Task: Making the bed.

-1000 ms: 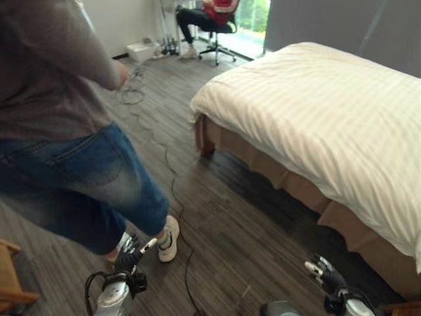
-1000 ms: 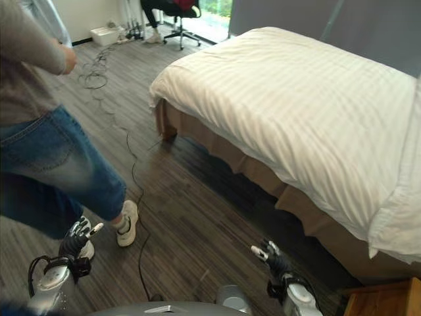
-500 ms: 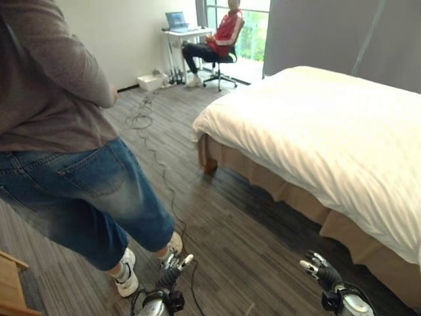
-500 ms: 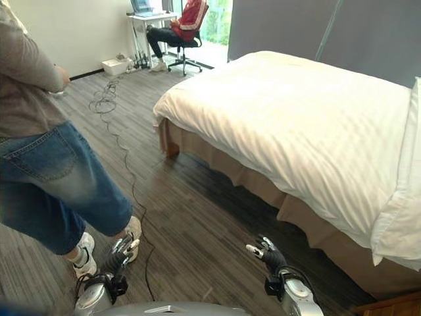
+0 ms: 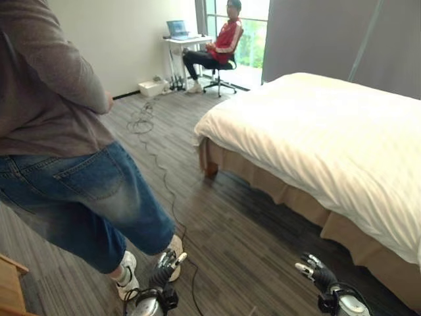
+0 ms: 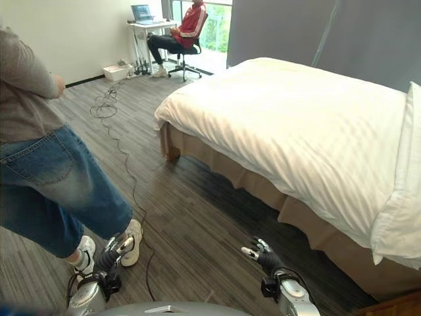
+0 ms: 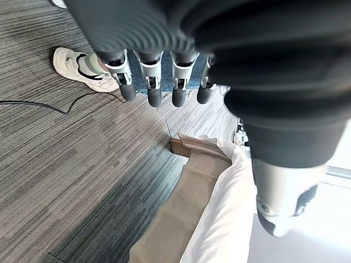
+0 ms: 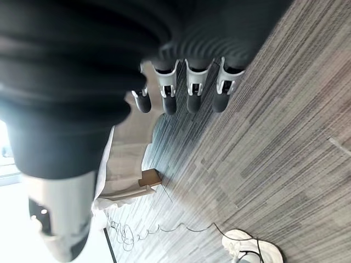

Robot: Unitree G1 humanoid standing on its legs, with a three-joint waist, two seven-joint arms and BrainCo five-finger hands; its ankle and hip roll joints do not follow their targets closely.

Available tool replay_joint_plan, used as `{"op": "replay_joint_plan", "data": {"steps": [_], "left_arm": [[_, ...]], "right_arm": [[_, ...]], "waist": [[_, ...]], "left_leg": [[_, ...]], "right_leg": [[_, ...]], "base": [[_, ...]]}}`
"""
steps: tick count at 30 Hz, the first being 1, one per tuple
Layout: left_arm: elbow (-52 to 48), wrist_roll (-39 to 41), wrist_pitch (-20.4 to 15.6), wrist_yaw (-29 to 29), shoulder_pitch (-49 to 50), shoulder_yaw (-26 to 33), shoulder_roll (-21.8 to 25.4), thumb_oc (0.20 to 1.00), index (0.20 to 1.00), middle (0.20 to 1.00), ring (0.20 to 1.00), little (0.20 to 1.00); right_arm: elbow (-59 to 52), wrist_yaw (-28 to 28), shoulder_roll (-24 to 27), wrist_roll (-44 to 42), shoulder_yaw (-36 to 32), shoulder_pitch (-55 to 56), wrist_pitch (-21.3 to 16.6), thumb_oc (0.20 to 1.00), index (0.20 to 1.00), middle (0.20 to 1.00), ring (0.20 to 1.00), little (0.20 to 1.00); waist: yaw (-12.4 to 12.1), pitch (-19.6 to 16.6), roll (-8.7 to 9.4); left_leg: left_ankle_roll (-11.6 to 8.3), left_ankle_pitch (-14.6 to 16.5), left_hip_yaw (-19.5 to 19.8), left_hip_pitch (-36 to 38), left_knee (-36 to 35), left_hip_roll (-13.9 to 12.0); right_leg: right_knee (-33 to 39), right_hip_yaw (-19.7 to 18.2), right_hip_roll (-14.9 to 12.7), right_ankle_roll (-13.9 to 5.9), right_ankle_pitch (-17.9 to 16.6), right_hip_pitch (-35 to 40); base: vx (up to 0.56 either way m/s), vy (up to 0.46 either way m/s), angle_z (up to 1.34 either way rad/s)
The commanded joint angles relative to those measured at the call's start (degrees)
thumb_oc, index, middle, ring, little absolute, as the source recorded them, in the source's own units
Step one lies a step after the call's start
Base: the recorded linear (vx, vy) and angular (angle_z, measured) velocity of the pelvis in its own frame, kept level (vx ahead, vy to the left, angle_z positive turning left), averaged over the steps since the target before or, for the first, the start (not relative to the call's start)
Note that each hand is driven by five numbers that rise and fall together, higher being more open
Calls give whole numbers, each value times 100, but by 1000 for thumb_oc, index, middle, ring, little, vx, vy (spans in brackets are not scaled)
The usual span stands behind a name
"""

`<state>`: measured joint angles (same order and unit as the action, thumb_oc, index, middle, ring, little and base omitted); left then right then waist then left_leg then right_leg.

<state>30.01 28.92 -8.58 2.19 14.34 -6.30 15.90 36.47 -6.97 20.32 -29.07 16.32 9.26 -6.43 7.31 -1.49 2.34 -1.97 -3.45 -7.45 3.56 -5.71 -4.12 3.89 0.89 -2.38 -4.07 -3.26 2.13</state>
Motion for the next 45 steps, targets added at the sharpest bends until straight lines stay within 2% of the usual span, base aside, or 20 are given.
{"op": "replay_joint_plan", "data": {"steps": [1, 15, 22, 31, 45], "left_arm": [[-214, 44, -167, -8, -226, 20, 138, 1000, 1000, 1000, 1000, 1000], [-98, 169, -114, 84, -222, -160, 81, 1000, 1000, 1000, 1000, 1000], [-67, 239, -134, 166, -147, -182, -11, 1000, 1000, 1000, 1000, 1000], [-50, 194, -113, 87, -217, -302, 34, 1000, 1000, 1000, 1000, 1000], [110, 158, -121, 78, -242, -281, 12, 1000, 1000, 1000, 1000, 1000]], "right_arm": [[-303, -113, -74, 19, 114, -341, -168, 1000, 1000, 1000, 1000, 1000], [-326, -7, -174, -75, 206, -235, -111, 1000, 1000, 1000, 1000, 1000], [-450, 371, -176, 329, -37, -182, -333, 1000, 1000, 1000, 1000, 1000], [-307, 140, -145, 375, 291, -261, -166, 1000, 1000, 1000, 1000, 1000], [-299, 138, -104, 531, 339, -301, -200, 1000, 1000, 1000, 1000, 1000]], "waist": [[-95, 239, 27], [-96, 239, 83], [-29, 241, 43], [-92, 240, 101], [-124, 276, 136]], "left_leg": [[314, 467, -11, 287, 71, 303], [315, 523, -51, 360, 71, 279], [324, 553, -108, 417, 71, 268], [318, 568, -84, 467, 71, 262], [331, 574, -86, 512, 71, 264]], "right_leg": [[-503, 20, -346, -408, -376, -381], [-447, 3, -346, -418, -307, -311], [-448, -56, -328, -425, -294, -299], [-445, -52, -325, -431, -243, -231], [-477, -93, -333, -441, -237, -214]], "base": [[17, 13, -4], [10, 1, -1], [18, 16, -6], [0, 0, 0], [0, 0, 0]]}}
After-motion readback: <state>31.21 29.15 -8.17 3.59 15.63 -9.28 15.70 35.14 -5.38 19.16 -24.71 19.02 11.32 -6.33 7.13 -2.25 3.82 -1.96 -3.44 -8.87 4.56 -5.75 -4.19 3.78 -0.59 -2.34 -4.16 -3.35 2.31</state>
